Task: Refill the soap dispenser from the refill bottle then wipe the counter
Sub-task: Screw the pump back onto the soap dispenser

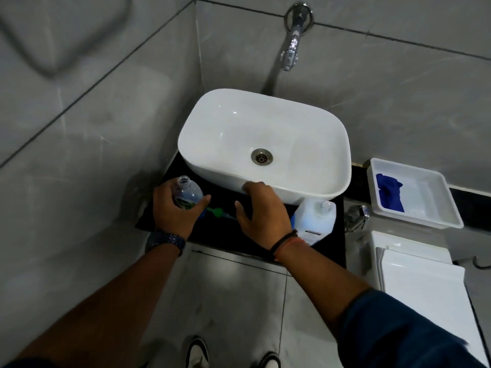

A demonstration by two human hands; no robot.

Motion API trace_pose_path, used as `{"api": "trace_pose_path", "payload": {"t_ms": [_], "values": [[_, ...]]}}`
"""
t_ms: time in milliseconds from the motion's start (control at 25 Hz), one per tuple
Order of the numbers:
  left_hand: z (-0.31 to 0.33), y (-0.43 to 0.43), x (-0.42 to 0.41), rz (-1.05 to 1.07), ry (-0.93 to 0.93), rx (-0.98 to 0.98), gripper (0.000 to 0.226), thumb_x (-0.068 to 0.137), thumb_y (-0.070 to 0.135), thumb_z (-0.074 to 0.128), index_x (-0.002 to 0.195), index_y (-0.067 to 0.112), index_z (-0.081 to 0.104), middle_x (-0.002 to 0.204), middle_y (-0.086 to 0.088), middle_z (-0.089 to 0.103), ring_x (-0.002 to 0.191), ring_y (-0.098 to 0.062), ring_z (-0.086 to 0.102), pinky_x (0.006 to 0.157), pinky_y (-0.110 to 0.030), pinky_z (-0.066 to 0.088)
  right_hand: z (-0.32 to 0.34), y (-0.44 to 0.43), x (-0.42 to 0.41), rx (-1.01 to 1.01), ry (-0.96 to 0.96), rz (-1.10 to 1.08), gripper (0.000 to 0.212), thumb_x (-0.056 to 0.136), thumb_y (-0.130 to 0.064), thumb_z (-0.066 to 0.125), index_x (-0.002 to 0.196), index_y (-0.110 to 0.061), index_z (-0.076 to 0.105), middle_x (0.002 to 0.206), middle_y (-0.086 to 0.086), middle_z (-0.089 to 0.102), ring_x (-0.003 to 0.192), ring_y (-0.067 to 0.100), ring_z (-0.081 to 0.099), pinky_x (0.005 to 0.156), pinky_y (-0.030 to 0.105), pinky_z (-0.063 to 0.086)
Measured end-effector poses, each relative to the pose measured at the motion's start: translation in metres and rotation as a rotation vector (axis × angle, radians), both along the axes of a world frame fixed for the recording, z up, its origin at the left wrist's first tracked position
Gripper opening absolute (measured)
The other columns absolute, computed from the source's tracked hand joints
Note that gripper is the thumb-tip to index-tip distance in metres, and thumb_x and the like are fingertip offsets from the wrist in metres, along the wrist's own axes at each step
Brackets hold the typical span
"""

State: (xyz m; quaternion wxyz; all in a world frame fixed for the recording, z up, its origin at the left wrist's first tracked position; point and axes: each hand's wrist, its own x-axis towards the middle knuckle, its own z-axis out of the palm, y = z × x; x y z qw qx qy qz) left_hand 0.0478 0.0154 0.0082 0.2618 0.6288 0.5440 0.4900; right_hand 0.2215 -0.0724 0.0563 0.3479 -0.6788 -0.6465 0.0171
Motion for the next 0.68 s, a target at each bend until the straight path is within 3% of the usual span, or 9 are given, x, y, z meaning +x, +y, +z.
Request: {"api": "trace_pose_path", "payload": {"t_ms": [160, 360, 480, 560, 680], "values": [[-0.010, 0.022, -0.017, -0.025, -0.011, -0.105, 0.067, 0.053, 0.037, 0.088, 0.108, 0.016, 0.055, 0.110, -0.013, 0.058, 0.098, -0.023, 0.057, 0.082, -0.037, 0.051, -0.039, 0.051, -0.018, -0.507, -0.049, 0.079, 0.034, 0.086, -0.024, 0.062, 0.116, -0.009, 0.057, 0.112, 0.016, 0.061, 0.103, 0.035, 0.057, 0.083, 0.040, 0.049], [-0.025, 0.035, -0.022, -0.031, -0.045, -0.095, 0.064, 0.053, 0.034, 0.089, 0.105, 0.022, 0.055, 0.106, -0.010, 0.060, 0.096, -0.024, 0.058, 0.083, -0.038, 0.051, -0.073, 0.084, -0.033, -0.731, -0.191, 0.095, 0.038, 0.081, -0.029, 0.066, 0.113, -0.010, 0.061, 0.114, 0.016, 0.061, 0.105, 0.035, 0.057, 0.085, 0.039, 0.051], [-0.032, 0.039, -0.023, 0.005, -0.029, -0.090, 0.063, 0.050, 0.033, 0.089, 0.102, 0.017, 0.057, 0.102, -0.010, 0.062, 0.091, -0.021, 0.059, 0.079, -0.032, 0.050, -0.083, 0.090, -0.038, -0.690, -0.214, 0.080, 0.032, 0.082, -0.021, 0.061, 0.111, -0.008, 0.064, 0.111, 0.018, 0.061, 0.102, 0.037, 0.058, 0.083, 0.039, 0.051], [-0.032, 0.041, -0.024, 0.022, -0.019, -0.071, 0.063, 0.049, 0.033, 0.090, 0.101, 0.017, 0.058, 0.101, -0.009, 0.062, 0.089, -0.016, 0.057, 0.077, -0.024, 0.046, -0.076, 0.093, -0.041, -0.540, -0.068, 0.026, 0.030, 0.081, -0.020, 0.063, 0.108, -0.007, 0.067, 0.107, 0.018, 0.063, 0.097, 0.036, 0.061, 0.080, 0.037, 0.050], [-0.027, 0.041, -0.025, 0.025, -0.031, -0.084, 0.064, 0.050, 0.029, 0.090, 0.103, 0.015, 0.058, 0.106, -0.013, 0.060, 0.094, -0.021, 0.057, 0.079, -0.029, 0.046, -0.043, 0.099, -0.057, -0.198, 0.186, -0.053, 0.027, 0.081, -0.023, 0.070, 0.104, -0.009, 0.069, 0.097, 0.015, 0.069, 0.090, 0.030, 0.064, 0.076, 0.028, 0.046]]}}
